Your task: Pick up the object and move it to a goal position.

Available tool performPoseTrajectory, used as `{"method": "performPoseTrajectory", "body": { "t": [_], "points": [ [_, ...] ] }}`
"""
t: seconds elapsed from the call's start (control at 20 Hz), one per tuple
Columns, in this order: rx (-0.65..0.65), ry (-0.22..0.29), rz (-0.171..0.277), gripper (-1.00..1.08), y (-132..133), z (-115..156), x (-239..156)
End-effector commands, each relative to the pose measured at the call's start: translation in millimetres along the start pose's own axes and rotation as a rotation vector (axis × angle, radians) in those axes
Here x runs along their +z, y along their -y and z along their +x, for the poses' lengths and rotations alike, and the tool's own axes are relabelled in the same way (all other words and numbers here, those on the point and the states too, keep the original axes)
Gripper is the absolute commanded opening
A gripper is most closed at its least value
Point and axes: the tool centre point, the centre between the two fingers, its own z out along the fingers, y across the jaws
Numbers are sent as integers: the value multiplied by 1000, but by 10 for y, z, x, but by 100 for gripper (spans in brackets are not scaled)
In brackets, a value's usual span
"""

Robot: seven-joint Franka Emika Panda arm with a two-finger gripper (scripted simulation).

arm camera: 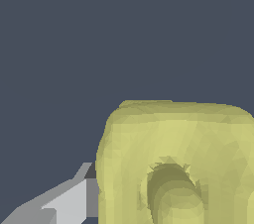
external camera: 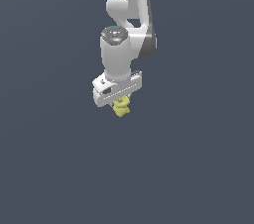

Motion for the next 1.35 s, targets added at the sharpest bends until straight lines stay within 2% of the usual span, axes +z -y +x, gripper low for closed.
{"method": "performPoseTrajectory", "body": {
  "t": [0.0,0.45,0.75,1.05,1.3],
  "points": [
    [0,-1,0,-100,-72,-220,-169],
    [0,-3,2,-100,-356,-1012,-796],
    [0,-3,2,-100,-521,-1434,-1140],
    [-1,-2,2,-100,-636,-1698,-1363],
    [-1,-1,1,-100,-678,-1763,-1423]
  ]
}}
